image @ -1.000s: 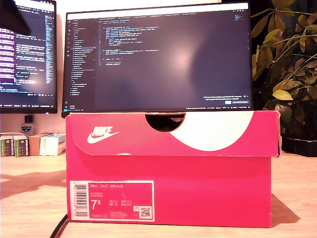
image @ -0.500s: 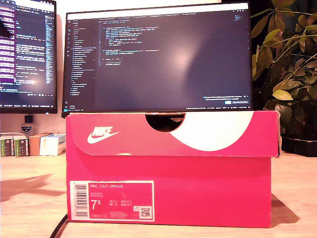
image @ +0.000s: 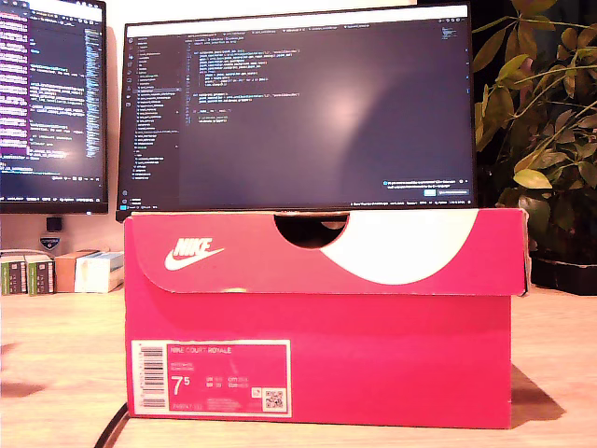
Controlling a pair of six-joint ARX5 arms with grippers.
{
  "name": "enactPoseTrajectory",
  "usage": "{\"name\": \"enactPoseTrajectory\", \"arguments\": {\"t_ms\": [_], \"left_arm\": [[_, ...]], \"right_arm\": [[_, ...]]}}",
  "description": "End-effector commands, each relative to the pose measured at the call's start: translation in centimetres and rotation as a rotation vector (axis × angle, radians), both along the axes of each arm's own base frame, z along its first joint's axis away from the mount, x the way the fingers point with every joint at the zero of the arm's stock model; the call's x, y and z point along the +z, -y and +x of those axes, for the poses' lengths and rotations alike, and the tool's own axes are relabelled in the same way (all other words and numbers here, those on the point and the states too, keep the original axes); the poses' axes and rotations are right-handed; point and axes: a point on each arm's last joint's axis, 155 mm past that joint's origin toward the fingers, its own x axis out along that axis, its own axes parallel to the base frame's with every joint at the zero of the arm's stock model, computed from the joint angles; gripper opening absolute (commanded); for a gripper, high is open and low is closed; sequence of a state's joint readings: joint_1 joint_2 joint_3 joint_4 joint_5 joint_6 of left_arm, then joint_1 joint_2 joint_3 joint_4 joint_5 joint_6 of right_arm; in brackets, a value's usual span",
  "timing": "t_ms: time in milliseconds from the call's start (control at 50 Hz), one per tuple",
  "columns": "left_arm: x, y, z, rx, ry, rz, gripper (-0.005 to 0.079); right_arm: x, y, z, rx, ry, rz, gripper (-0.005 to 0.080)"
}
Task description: Close the red shoebox by pushing the lid with your left arm and holding the box in place with your right arm
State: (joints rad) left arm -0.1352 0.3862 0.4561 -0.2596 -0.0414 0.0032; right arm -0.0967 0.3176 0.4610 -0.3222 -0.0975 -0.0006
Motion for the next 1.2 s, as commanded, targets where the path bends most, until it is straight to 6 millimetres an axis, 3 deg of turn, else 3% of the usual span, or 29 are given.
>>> {"name": "enactPoseTrajectory", "arguments": {"t_ms": [0,140,300,720,920,1180], "left_arm": [[-0.6,-0.7,-0.3,0.035,0.001,-0.002,-0.0019],[0.2,-1.2,-1.2,0.063,0.034,-0.048,-0.0019],[1.3,-1.2,-1.8,0.065,0.077,-0.117,-0.0018],[-1.0,-1.8,-1.6,0.087,0.028,-0.010,-0.0015],[-2.6,-1.8,-1.4,0.088,-0.001,-0.005,-0.0015],[-2.2,-1.8,-1.5,0.087,0.057,-0.015,-0.0015]], "right_arm": [[-2.0,-0.4,-0.1,0.017,-0.062,0.018,-0.0012],[-3.8,-0.6,-0.6,0.013,-0.136,0.082,-0.0012],[-3.9,-0.6,-0.6,-0.007,-0.142,0.157,-0.0012],[-1.7,-0.6,-0.1,0.034,-0.045,-0.024,-0.0012],[-3.8,-0.5,-0.7,0.025,-0.045,-0.002,-0.0012],[-4.9,0.8,-2.0,-0.064,0.052,0.042,-0.0012]]}}
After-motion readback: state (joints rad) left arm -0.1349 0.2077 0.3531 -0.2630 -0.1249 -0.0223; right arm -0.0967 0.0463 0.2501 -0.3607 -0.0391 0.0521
